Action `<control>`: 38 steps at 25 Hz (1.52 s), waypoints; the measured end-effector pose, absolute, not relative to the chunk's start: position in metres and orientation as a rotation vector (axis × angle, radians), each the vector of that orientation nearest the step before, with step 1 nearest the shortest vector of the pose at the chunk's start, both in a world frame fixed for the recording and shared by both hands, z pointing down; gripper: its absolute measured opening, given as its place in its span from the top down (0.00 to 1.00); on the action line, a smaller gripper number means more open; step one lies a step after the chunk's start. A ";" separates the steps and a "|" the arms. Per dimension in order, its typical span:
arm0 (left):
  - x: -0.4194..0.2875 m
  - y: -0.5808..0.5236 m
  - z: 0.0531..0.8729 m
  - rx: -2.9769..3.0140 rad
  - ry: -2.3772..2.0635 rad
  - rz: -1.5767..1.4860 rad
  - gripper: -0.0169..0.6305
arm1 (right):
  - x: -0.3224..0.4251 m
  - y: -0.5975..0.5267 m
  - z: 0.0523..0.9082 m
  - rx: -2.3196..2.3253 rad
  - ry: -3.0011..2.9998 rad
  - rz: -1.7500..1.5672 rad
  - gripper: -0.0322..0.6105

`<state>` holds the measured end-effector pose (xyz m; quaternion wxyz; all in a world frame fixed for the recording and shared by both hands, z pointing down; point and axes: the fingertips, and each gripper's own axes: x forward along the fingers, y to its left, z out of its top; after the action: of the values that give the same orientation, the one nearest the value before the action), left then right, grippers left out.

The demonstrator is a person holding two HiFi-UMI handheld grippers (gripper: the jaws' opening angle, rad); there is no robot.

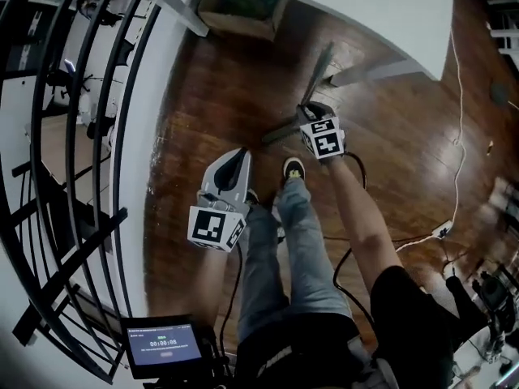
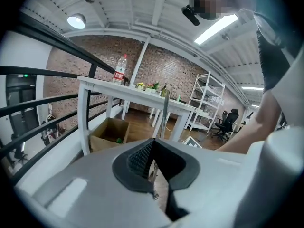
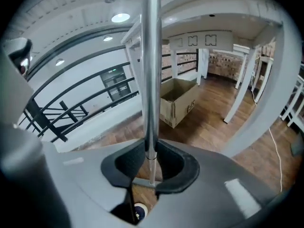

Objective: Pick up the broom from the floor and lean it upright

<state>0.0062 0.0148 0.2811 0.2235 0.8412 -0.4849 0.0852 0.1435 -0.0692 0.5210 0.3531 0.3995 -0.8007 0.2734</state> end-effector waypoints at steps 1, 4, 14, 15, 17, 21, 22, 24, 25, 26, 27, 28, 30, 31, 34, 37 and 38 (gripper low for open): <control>0.012 0.012 0.281 2.333 -1.324 0.249 0.95 | 0.145 -0.069 0.524 1.037 -2.067 0.731 0.82; 0.030 0.005 0.289 2.340 -1.298 0.290 0.95 | 0.154 -0.076 0.537 1.056 -2.057 0.777 0.82; 0.033 0.004 0.313 2.307 -1.294 0.356 0.95 | 0.161 -0.124 0.549 1.162 -2.037 0.897 0.82; 0.032 0.003 0.312 2.300 -1.299 0.358 0.95 | 0.161 -0.125 0.549 1.156 -2.042 0.889 0.82; 0.032 0.001 0.311 2.293 -1.307 0.359 0.95 | 0.161 -0.125 0.549 1.144 -2.047 0.873 0.82; 0.032 -0.002 0.311 2.302 -1.308 0.352 0.95 | 0.160 -0.127 0.548 1.137 -2.056 0.851 0.82; 0.033 -0.003 0.310 2.300 -1.309 0.355 0.95 | 0.160 -0.127 0.548 1.138 -2.057 0.848 0.82; 0.034 -0.004 0.309 2.294 -1.309 0.352 0.95 | 0.161 -0.126 0.548 1.141 -2.055 0.839 0.82; 0.035 -0.003 0.310 2.294 -1.306 0.351 0.95 | 0.161 -0.126 0.547 1.144 -2.055 0.836 0.82; 0.035 -0.002 0.310 2.295 -1.300 0.356 0.95 | 0.161 -0.126 0.547 1.146 -2.055 0.837 0.82; 0.036 0.000 0.312 2.298 -1.294 0.363 0.95 | 0.161 -0.126 0.547 1.149 -2.056 0.839 0.82; 0.036 0.001 0.314 2.301 -1.289 0.366 0.95 | 0.161 -0.126 0.547 1.151 -2.055 0.840 0.82; 0.035 0.003 0.316 2.300 -1.286 0.366 0.95 | 0.161 -0.126 0.547 1.152 -2.055 0.835 0.82; 0.035 0.004 0.317 2.299 -1.286 0.366 0.95 | 0.162 -0.126 0.547 1.151 -2.055 0.829 0.82; 0.035 0.005 0.318 2.305 -1.279 0.375 0.95 | 0.164 -0.127 0.547 1.147 -2.058 0.808 0.79; 0.032 0.001 0.316 2.308 -1.280 0.388 0.95 | 0.163 -0.129 0.544 1.143 -2.070 0.769 0.77; 0.031 -0.002 0.314 2.306 -1.285 0.391 0.95 | 0.162 -0.131 0.542 1.142 -2.079 0.762 0.75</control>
<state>0.0306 -0.0019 0.3144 0.2342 0.8401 -0.4682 0.1423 0.1616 -0.1306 0.5420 0.3192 0.4343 -0.7909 0.2899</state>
